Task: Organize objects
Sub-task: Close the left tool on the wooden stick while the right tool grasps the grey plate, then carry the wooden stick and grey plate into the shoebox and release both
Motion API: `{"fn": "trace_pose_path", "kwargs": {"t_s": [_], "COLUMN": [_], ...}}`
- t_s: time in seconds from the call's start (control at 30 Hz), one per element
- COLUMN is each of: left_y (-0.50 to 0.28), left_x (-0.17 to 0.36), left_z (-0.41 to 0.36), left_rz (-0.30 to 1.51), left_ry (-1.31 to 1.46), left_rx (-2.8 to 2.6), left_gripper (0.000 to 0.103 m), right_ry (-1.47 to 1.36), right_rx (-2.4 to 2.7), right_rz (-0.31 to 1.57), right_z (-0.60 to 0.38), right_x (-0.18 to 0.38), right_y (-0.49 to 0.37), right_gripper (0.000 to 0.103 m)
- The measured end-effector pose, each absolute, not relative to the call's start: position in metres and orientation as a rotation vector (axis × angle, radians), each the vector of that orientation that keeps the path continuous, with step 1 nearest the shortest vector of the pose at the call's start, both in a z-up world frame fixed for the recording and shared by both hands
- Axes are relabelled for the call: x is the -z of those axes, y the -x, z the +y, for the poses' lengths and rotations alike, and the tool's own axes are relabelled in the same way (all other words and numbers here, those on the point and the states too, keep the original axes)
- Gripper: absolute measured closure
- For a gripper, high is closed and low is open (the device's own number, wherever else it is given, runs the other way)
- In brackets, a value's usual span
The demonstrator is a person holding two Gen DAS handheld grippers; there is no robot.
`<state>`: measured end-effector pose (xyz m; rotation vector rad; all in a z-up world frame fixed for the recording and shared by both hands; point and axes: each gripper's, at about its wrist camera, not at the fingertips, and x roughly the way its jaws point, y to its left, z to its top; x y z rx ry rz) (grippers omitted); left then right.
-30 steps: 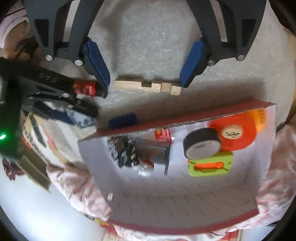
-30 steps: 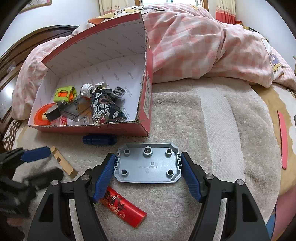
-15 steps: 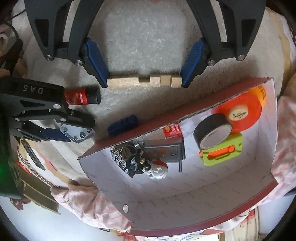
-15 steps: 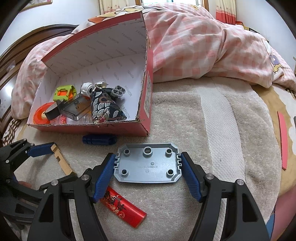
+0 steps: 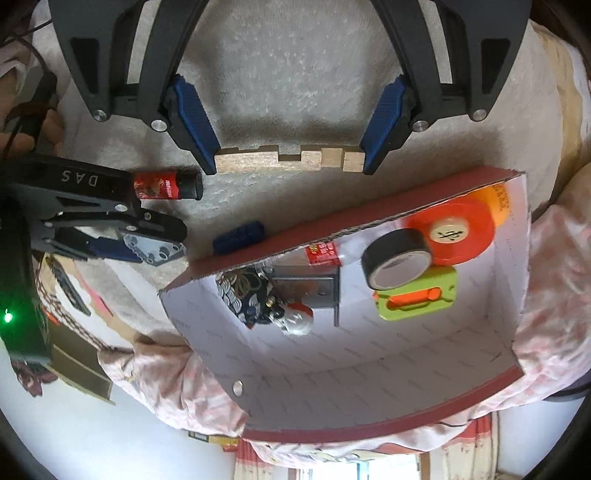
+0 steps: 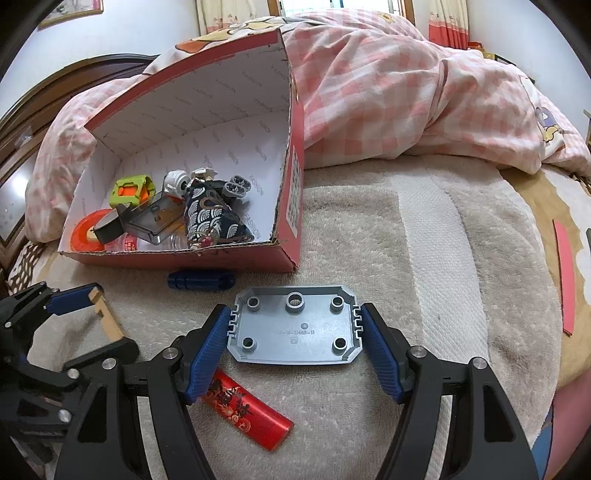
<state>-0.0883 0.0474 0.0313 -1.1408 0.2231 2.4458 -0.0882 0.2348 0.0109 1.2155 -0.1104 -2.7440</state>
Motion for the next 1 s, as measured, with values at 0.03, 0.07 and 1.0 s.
{"fn": "trace_pose_path", "kwargs": {"t_s": [0.03, 0.07, 1.0], "left_y": [0.087, 0.086, 0.103], "left_x": [-0.033, -0.036, -0.101], "left_z": [0.046, 0.044, 0.0], "left_rz": [0.211, 0.195, 0.03], "left_ry": [1.136, 1.132, 0.945], "left_rx": [-2.449, -2.451, -2.608], "left_gripper": [0.026, 0.026, 0.026], "right_ry": [-1.206, -1.194, -0.959], "right_rx": [2.753, 2.762, 2.675], "right_rz": [-0.109, -0.11, -0.037], "right_z": [0.234, 0.234, 0.17], "right_x": [-0.013, -0.015, -0.085], "right_y": [0.086, 0.084, 0.073], "right_gripper": [0.031, 0.031, 0.031]}}
